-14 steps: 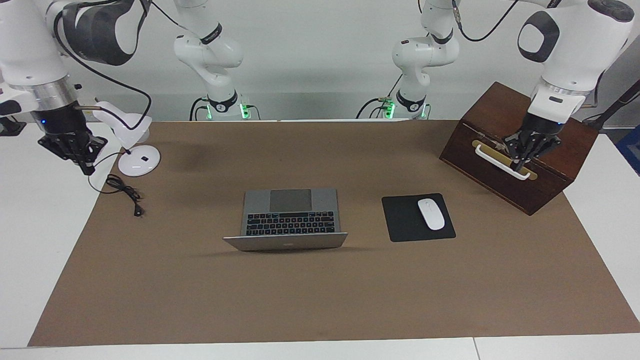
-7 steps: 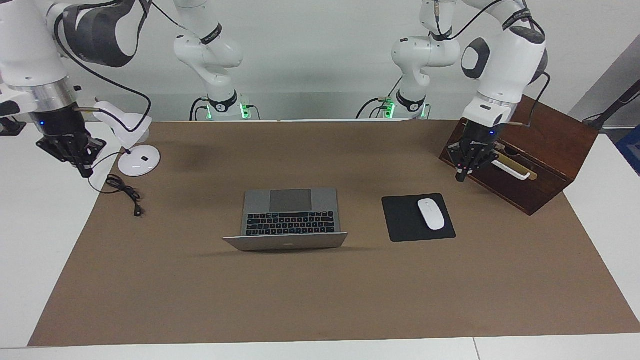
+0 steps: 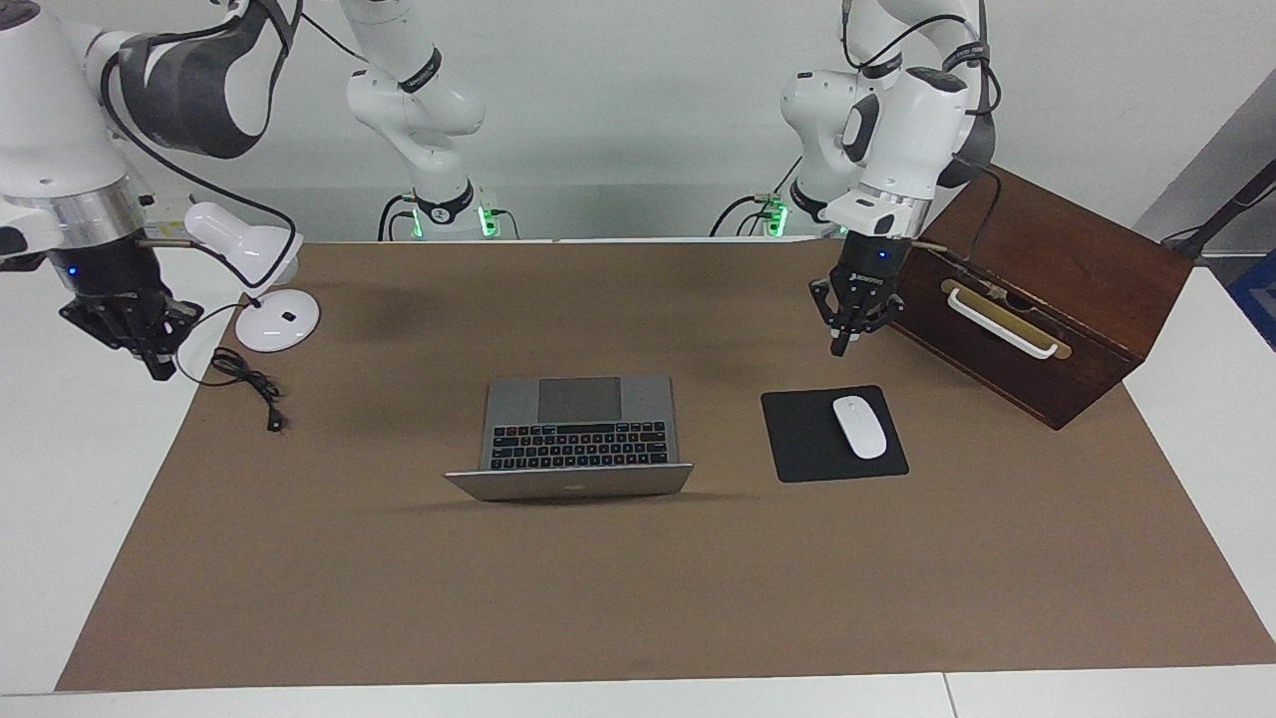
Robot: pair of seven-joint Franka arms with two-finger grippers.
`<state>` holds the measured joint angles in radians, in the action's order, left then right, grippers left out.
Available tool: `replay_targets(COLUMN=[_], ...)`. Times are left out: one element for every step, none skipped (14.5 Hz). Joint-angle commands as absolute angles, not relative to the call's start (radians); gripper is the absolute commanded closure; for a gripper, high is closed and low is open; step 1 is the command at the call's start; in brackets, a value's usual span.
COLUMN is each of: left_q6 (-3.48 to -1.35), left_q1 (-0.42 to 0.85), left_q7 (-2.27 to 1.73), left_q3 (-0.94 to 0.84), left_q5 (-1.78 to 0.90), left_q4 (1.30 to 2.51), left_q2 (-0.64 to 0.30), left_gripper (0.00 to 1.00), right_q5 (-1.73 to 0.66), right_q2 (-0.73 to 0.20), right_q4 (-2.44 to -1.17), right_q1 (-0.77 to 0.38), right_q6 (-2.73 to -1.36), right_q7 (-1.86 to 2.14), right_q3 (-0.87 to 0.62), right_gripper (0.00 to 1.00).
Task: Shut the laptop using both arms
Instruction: 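Move the left gripper to the laptop's near edge while the right gripper reaches the screen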
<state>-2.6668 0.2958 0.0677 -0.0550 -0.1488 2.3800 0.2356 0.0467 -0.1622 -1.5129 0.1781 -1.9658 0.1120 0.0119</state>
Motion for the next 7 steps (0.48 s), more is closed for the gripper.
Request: replay_targets(left_q6=[-2.802, -2.845, -2.897, -2.946, -2.992, -3.038, -3.069], left_q1=[0.376, 0.402, 0.423, 0.446, 0.472, 0.497, 0.520], left_q7=[0.087, 0.087, 0.087, 0.087, 0.087, 0.087, 0.087], left_q3=[-0.038, -0.038, -0.038, -0.038, -0.038, -0.038, -0.038], left_q5=[-0.169, -0.169, -0.169, -0.169, -0.169, -0.169, -0.169], left_q4=[2.471, 2.488, 2.511, 2.528, 2.543, 2.555, 2.559], left_q2=[0.265, 0.258, 0.244, 0.229, 0.209, 0.187, 0.169], left_gripper=[1.00, 1.00, 1.00, 1.00, 1.00, 1.00, 1.00], right_q5=[0.058, 0.070, 0.084, 0.095, 0.098, 0.098, 0.100], right_q2=[-0.296, -0.343, -0.400, -0.458, -0.519, -0.569, -0.598], right_q4=[-1.344, -1.289, -1.223, -1.147, -1.068, -1.008, -0.973], right_q1=[0.169, 0.169, 0.164, 0.154, 0.150, 0.144, 0.124], right_q6=[-1.957, -1.956, -1.957, -1.962, -1.962, -1.963, -1.965], right_q7=[0.143, 0.144, 0.146, 0.149, 0.156, 0.158, 0.158], right_q3=[0.000, -0.002, -0.005, -0.005, -0.005, -0.006, -0.006], right_gripper=[1.00, 1.00, 1.00, 1.00, 1.00, 1.00, 1.00])
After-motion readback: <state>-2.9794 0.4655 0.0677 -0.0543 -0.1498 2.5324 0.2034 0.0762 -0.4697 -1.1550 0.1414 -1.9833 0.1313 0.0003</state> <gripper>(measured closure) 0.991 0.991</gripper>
